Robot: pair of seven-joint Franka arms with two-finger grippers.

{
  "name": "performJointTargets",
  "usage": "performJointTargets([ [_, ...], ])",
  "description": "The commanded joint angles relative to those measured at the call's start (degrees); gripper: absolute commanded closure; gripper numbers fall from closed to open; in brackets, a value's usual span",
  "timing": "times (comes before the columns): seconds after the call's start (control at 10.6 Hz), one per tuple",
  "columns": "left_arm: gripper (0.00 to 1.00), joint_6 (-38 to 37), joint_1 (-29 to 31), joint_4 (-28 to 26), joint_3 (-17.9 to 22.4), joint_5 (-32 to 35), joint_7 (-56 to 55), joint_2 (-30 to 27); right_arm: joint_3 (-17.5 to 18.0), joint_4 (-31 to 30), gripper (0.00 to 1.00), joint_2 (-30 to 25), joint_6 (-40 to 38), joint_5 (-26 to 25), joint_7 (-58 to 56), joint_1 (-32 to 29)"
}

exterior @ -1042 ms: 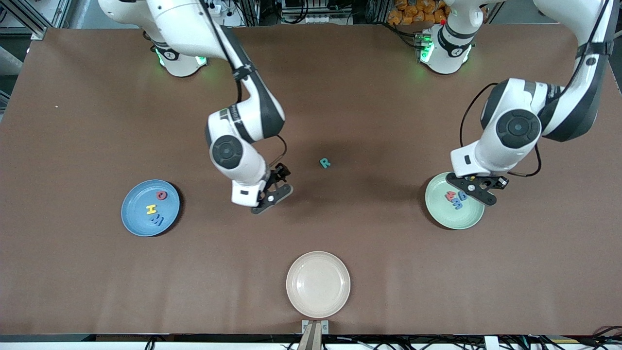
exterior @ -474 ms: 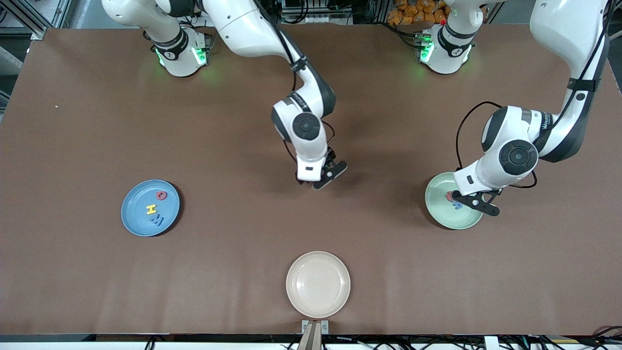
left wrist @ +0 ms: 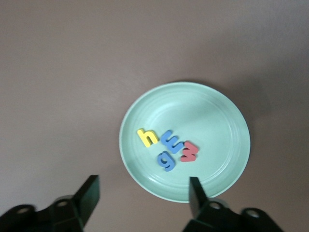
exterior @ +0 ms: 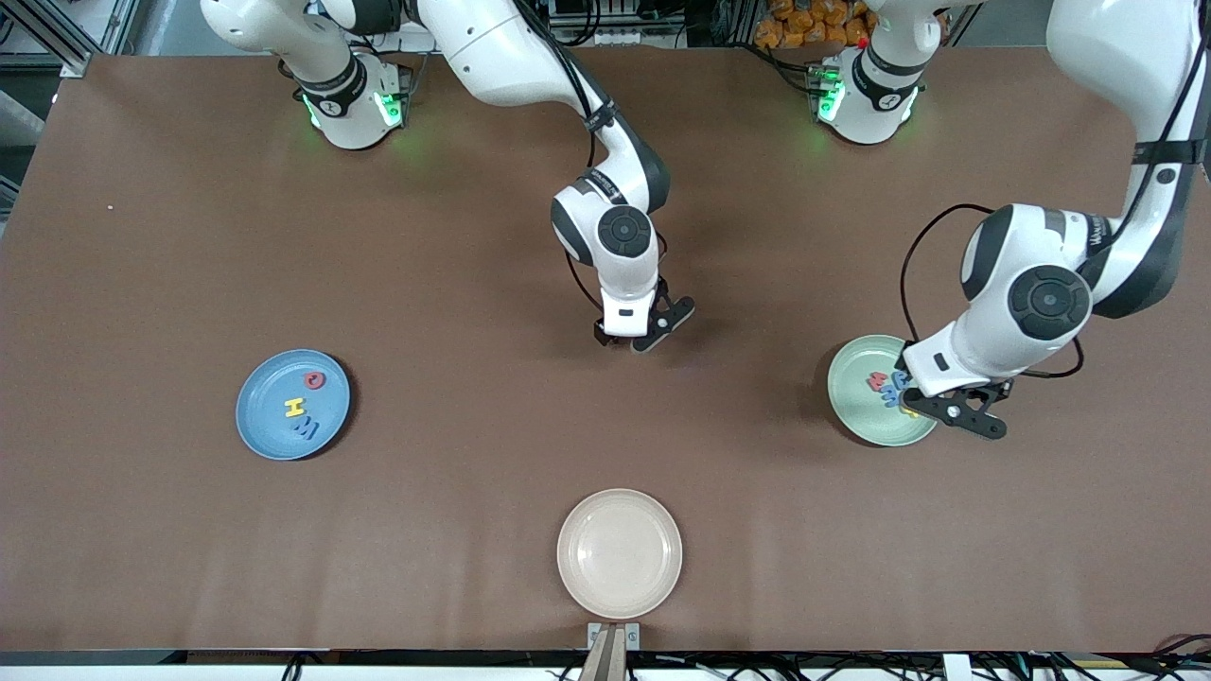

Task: Sort uppercase to blue plate, lowercase to green plate
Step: 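Release the h on the green plate and raise the left gripper away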

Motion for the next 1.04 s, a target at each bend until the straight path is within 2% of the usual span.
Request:
performJointTargets([
  [0.0,0.00,-8.5,-0.6,5.4,-0.2,-6.5,0.4,-4.9,-1.2,0.3,0.00,0.1,-2.8,-0.9,2.6,1.8],
  [0.09,0.00,-13.3,-0.6,8.3,-0.2,-9.0,0.5,-6.8,-1.4,0.3,0.00,0.0,-3.6,-1.0,2.9,2.1],
  [0.28,0.00,-16.7,-3.0,10.5,0.3,-12.7,-0.4,-10.9,-1.4,0.4,0.00,-0.2,-3.5,-1.3,3.0,2.1],
  [0.38,0.00,-16.7,-3.5,10.5,1.8,-14.0,-1.2,-13.2,-1.4,0.4,0.00,-0.2,-3.5,-1.3,3.1,2.2],
  [0.57,0.00,-19.0,-7.1,10.4,7.8,-19.6,-1.7,-17.2,-1.7,0.4,0.00,-0.3,-3.3,-1.4,3.2,2.2],
  [0.66,0.00,-20.1,-9.1,10.5,11.0,-20.1,-2.4,-18.4,-1.8,0.4,0.00,-0.3,-3.0,-2.1,3.6,2.3],
  [0.76,0.00,-21.3,-11.2,10.5,12.9,-20.3,-4.2,-19.6,-1.7,0.4,0.00,-0.2,-2.7,-3.9,4.4,2.2],
  [0.95,0.00,-22.2,-12.7,11.8,14.0,-20.6,-9.9,-19.9,-1.6,0.4,0.00,-0.2,-1.0,-5.3,6.5,2.3],
])
